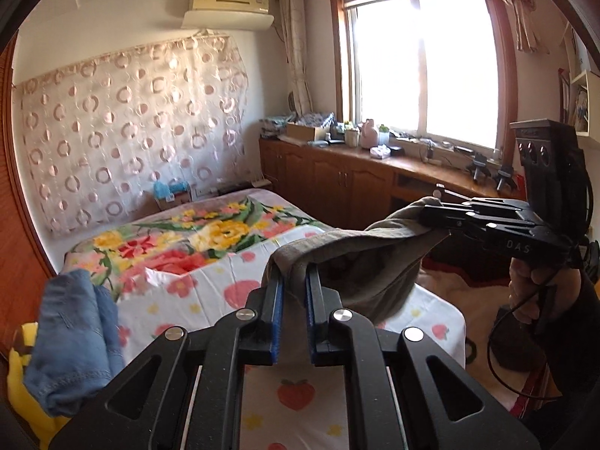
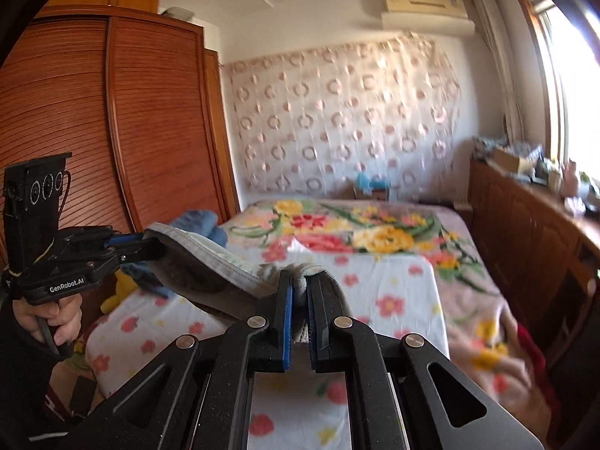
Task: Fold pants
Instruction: 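Lift the folded grey-green trousers off the bed with both grippers, then lower the trousers back onto the bed and open both grippers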
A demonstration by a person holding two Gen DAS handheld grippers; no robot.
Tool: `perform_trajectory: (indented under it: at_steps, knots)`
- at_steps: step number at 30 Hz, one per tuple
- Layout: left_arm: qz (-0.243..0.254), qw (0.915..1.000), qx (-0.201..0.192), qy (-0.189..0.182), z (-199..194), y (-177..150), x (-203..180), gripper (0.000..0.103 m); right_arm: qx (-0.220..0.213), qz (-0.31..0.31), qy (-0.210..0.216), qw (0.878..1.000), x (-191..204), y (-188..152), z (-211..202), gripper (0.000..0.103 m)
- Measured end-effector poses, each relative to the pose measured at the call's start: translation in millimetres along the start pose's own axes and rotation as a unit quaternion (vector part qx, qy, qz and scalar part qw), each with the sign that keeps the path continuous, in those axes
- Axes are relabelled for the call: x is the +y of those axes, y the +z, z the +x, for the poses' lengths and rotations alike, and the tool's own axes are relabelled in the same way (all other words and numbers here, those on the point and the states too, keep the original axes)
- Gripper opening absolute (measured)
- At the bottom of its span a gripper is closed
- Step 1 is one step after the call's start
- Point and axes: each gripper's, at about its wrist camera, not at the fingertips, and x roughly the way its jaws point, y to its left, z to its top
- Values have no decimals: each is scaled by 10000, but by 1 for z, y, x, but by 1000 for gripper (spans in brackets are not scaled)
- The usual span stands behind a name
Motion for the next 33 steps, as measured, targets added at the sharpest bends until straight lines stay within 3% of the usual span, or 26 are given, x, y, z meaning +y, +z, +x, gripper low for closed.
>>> perform_trajectory:
  at_steps: [9, 14, 18, 20, 23, 27, 30, 33]
  knots:
    - [-33, 9993, -152, 328, -6, 10, 25, 11, -138, -215, 217, 9994, 10, 23, 2, 6]
    - [-293, 9982, 85, 519, 39, 3, 62, 11, 144, -304, 168, 9993, -8, 20, 59, 6]
    - [-345, 9963, 136, 781, 68, 5, 86, 11, 390, -304, 134, 9987, -15, 38, 106, 6]
    - [-418, 9953, 21, 875, 76, 9, 98, 11, 432, -236, 98, 9987, -14, 56, 124, 6]
    - [-147, 9932, -234, 1131, 86, 25, 104, 11, 379, 110, 132, 9991, -18, 79, 151, 6]
    - [-133, 9890, -656, 1319, 76, 45, 107, 11, -145, 226, -95, 9996, -18, 111, 160, 6]
    - [-124, 9891, -580, 1346, 69, 34, 103, 11, -383, 262, -43, 9989, -14, 121, 149, 6]
    - [-184, 9913, -183, 1294, 65, -4, 97, 11, -169, 140, 55, 9997, -3, 105, 142, 6]
